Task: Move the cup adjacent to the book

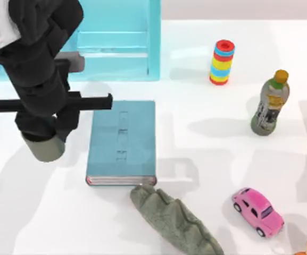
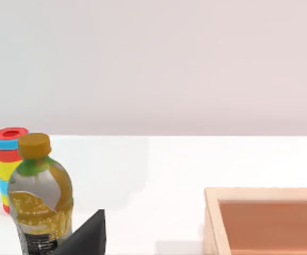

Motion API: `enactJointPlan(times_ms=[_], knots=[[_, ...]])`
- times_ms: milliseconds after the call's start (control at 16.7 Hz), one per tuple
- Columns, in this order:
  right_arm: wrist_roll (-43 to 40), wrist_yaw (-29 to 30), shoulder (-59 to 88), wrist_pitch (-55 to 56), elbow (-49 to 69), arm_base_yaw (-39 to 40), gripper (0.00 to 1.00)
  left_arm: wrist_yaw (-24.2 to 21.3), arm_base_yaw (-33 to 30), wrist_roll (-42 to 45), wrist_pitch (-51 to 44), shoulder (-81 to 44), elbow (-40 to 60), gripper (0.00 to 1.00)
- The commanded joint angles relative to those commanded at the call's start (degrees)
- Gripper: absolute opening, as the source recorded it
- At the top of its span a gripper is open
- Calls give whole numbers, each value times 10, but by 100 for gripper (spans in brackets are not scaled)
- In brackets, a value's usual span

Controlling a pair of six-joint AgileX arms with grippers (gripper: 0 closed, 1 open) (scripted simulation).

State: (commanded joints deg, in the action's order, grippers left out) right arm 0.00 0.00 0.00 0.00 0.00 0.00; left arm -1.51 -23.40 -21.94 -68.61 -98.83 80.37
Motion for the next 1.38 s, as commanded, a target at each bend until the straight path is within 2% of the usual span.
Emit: enactJointPlan(times_ms=[360,660,1380], knots=[[0,0,0,0,0,0,100,-2,10,9,112,-18,-94,0],[0,0,0,0,0,0,100,-1,11,9,121,-20,-102,0],[0,0,0,0,0,0,100,-1,11,9,121,-20,-102,90]])
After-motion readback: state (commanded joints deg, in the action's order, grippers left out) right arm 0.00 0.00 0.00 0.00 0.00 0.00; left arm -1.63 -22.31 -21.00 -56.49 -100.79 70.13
